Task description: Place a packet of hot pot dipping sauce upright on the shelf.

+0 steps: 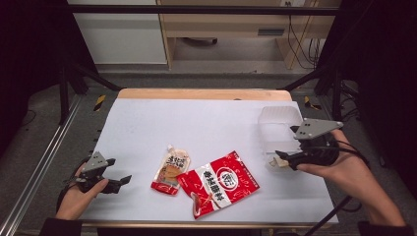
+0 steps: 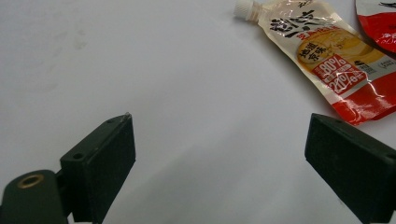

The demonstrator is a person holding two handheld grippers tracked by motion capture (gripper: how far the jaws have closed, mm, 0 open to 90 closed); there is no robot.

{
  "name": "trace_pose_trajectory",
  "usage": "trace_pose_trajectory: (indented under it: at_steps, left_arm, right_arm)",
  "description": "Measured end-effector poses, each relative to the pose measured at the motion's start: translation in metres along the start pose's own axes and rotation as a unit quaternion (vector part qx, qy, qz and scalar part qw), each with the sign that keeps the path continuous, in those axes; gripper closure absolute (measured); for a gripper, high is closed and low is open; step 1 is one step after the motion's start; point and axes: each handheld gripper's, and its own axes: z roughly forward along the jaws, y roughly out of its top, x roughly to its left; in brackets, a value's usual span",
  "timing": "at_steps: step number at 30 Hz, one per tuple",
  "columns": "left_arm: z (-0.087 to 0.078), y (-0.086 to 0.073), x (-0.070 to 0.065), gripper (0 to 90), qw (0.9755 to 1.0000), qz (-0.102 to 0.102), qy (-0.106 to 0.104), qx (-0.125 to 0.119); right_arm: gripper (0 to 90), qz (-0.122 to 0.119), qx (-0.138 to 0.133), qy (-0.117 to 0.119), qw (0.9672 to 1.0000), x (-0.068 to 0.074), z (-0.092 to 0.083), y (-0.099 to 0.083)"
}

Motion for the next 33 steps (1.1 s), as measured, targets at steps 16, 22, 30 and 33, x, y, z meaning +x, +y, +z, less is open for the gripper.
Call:
trace_pose_trajectory:
  at_steps: [16,22,30,33]
  left_arm:
    - [0.001,0.008,-0.009,8.3,0.9999,0.009,-0.001,-0.008]
    - [0.001,0.008,-0.009,8.1,0.9999,0.009,-0.003,-0.01]
    - [0.001,0.009,-0.01,8.1,0.9998,0.012,-0.002,-0.013]
    - [0.0,0.009,-0.01,8.1,0.9998,0.012,-0.001,-0.013]
  right_arm:
    - [14.4,0.043,-0.037,0.024,0.9981,0.07,0.06,0.033]
    - [15.7,0.036,-0.033,0.056,0.9972,0.1,0.09,0.044]
    - [19.4,0.028,-0.025,0.077,0.9963,0.13,0.136,0.061]
    - [20.8,0.032,-0.035,0.081,0.9956,0.134,0.147,0.07]
